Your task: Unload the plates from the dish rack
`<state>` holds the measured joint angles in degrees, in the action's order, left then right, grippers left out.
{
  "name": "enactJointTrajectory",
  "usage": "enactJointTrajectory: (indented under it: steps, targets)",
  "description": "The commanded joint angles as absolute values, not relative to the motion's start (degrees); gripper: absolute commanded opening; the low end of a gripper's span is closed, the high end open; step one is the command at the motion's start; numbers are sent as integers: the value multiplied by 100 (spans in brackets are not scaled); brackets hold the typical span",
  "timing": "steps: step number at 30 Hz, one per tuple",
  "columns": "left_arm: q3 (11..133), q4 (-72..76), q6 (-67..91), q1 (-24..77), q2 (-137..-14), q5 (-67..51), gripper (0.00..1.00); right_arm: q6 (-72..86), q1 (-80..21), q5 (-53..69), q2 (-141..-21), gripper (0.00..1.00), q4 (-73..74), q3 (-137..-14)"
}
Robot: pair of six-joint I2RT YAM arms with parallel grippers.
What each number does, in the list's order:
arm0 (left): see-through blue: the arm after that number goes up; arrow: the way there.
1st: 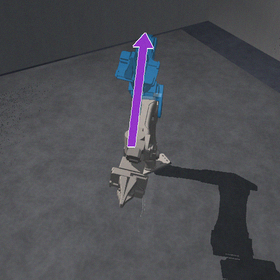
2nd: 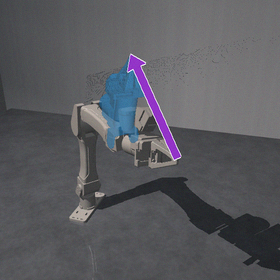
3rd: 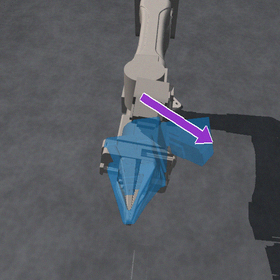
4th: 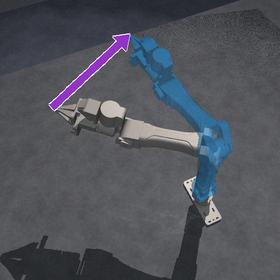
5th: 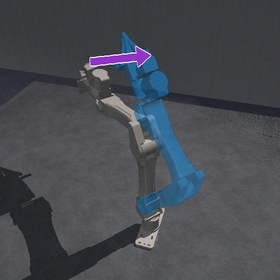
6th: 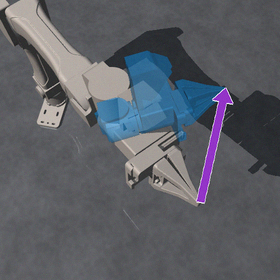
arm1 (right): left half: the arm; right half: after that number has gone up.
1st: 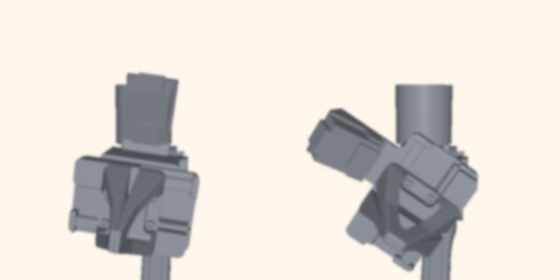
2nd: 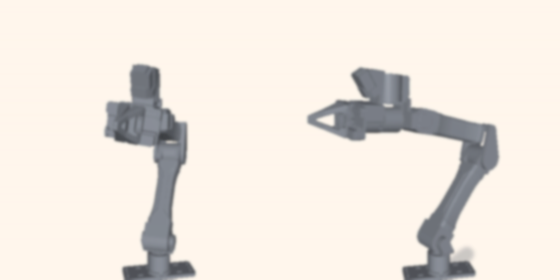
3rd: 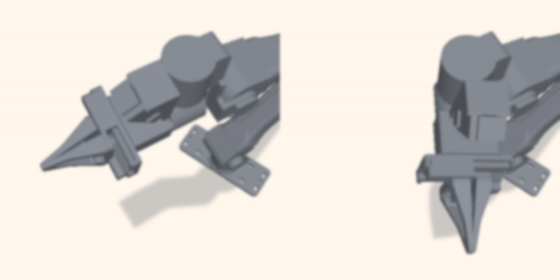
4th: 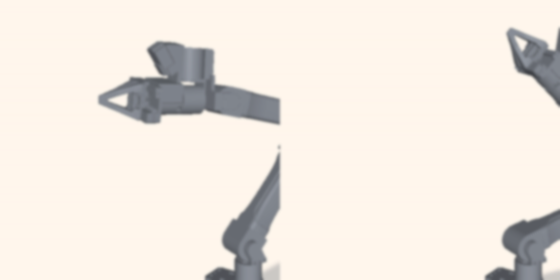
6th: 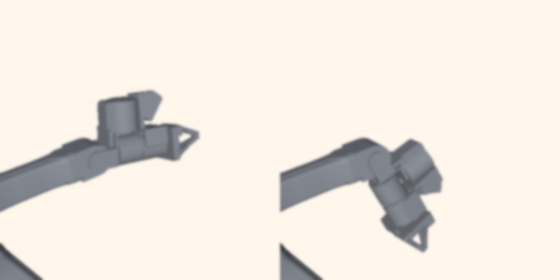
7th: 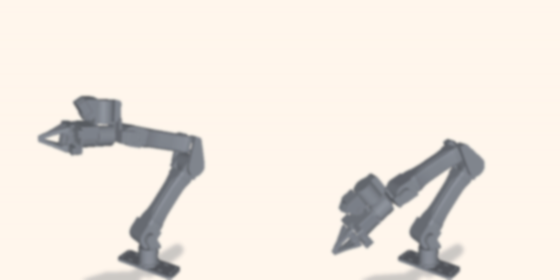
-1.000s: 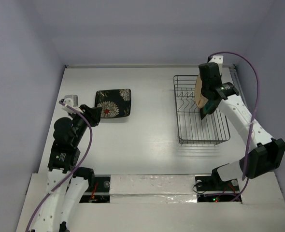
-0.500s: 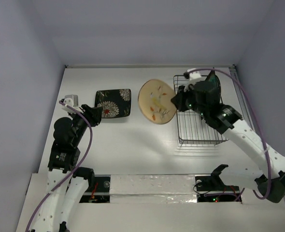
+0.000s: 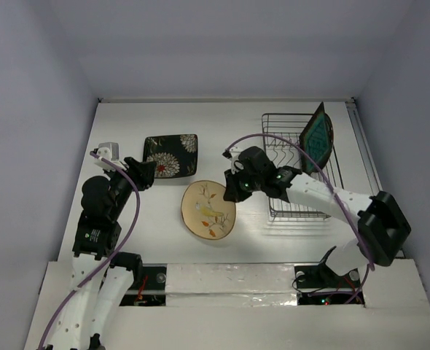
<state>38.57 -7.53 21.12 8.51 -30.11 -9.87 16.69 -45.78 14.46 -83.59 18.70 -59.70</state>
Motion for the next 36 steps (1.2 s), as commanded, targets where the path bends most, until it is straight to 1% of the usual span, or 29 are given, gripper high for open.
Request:
enactJointTrajectory:
  steps: [1,6,7,8,9,14,15,16,18,19,24,26,29,30,32,33,34,35,36]
  targets:
    - [3946,-457,2092,817,-2997,-1055,37,1925,-4553,1549,-8516,0,791,-6135]
    - [3955,-475,2092,817,-2980,-1063,37,1995,-4553,1126,-8972,0,905,-6064]
    - [3955,-475,2092,817,-2962,-1072,37,2004,-4553,1012,-9035,2,923,-6064]
    - [3964,-483,2083,817,-2971,-1064,37,2013,-4553,915,-9087,5,958,-6047]
    - [3964,-483,2092,817,-2971,-1072,37,2021,-4553,818,-9149,13,993,-6047]
    - [3955,-492,2083,817,-2953,-1055,37,2065,-4553,159,-9360,32,1160,-5942]
    - [3964,-492,2092,817,-2953,-1055,37,2074,-4553,97,-9369,38,1178,-5915]
    - [3964,-492,2092,817,-2953,-1055,37,2092,-4553,36,-9387,39,1186,-5880]
    - [3964,-492,2092,817,-2953,-1046,37,2100,-4553,35,-9422,45,1178,-5836]
    - [3964,-492,2092,817,-2953,-1055,37,2092,-4553,35,-9465,47,1178,-5801]
    - [3964,-501,2083,817,-2936,-1046,37,2083,-4553,35,-9641,48,1134,-5748]
    - [3973,-501,2083,817,-2944,-1037,38,2092,-4553,-175,-9633,49,1186,-5783]
    - [3973,-510,2092,817,-2936,-1046,38,2092,-4553,-316,-9388,54,1301,-5888]
    - [3964,-501,2083,817,-2944,-1046,38,2100,-4553,-360,-9248,58,1309,-5915]
    - [3964,-492,2083,817,-2944,-1055,38,2118,-4553,-553,-8694,58,1370,-5994]
    - [3964,-492,2092,817,-2944,-1046,38,2118,-4553,-736,-8484,57,1432,-6107]
    - [3964,-501,2083,817,-2936,-1037,38,2118,-4553,-1260,-8038,52,1494,-6161]
    - [3964,-501,2083,817,-2944,-1028,37,2109,-4553,-1614,-7816,42,1677,-6205]
    - [3955,-501,2083,817,-2936,-1037,37,2092,-4492,-2009,-7622,16,1809,-6344]
